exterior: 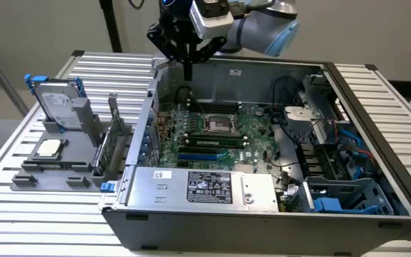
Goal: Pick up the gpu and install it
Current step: 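Reach for the gpu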
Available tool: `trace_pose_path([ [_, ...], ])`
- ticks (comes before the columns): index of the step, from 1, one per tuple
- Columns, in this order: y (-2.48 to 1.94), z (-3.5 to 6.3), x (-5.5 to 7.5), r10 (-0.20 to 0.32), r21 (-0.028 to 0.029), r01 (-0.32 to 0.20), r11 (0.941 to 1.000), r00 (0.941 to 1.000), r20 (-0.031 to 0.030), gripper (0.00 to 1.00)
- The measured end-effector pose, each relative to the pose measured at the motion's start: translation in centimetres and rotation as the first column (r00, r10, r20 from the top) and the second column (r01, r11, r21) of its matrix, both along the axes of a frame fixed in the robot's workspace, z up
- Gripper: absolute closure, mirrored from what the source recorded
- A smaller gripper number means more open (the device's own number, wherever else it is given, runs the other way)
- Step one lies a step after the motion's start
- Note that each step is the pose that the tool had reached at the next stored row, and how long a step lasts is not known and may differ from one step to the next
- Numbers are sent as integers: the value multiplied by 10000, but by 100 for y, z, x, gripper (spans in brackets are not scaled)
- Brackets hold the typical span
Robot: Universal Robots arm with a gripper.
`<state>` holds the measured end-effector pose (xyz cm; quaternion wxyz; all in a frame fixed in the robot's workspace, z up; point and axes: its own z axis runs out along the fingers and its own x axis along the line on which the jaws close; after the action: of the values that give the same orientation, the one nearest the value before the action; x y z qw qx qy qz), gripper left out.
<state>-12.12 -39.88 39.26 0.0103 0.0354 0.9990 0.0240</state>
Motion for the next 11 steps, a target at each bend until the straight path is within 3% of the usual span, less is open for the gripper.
trace_pose_path([
  [11, 0, 0, 0, 1, 1, -1, 10000, 10000, 0, 89],
])
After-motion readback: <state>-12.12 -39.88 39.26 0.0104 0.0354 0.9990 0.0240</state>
